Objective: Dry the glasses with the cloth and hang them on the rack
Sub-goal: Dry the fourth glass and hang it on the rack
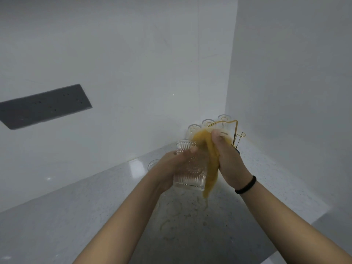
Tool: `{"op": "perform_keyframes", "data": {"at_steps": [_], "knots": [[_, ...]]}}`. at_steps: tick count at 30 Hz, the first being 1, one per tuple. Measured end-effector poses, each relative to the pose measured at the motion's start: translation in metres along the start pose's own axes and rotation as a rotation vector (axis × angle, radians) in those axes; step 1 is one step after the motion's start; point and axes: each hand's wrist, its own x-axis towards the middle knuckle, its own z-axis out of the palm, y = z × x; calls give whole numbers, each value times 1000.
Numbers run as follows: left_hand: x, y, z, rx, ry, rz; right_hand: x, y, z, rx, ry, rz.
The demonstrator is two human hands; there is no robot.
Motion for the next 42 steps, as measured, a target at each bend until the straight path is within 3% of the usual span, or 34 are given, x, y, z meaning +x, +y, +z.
{"op": "perform_keyframes", "data": {"at_steps": [8,10,12,14,16,19,21,23,26,28,30,32,33,35,39,40,42], "knots": [[-3,-12,10,-291,-167,-143,7,2,9,-151,178,-283],[-6,-15,16,-117,-65,-103,10,4,8,-300,293,-309],[-8,-24,22,140,134,2,16,5,9,-429,421,-298],[-8,-29,23,160,215,75,19,6,9,-450,492,-247],[-5,-27,18,-9,121,27,18,6,7,-354,490,-254],[-6,-22,11,-385,-145,-133,13,3,4,-102,468,-322],[-3,-29,8,-540,-236,-144,14,2,2,-101,457,-342],[-2,-35,12,-429,-161,-64,21,2,3,-184,499,-319],[4,-43,23,52,161,191,32,0,1,-300,607,-248],[9,-48,26,109,267,287,35,-1,1,-324,609,-237],[8,-38,26,-258,102,177,32,0,2,-278,561,-291],[3,-29,20,-747,-131,-65,27,-1,2,-163,503,-381],[3,-30,18,-833,-186,-142,26,-1,1,-131,500,-406],[5,-30,24,-669,-134,-133,29,0,-1,-135,561,-374],[10,-43,31,254,240,341,37,0,-5,-258,640,-237],[12,-47,31,308,278,391,38,0,-7,-271,636,-214],[11,-41,30,29,212,300,36,2,-7,-237,611,-227]]}}
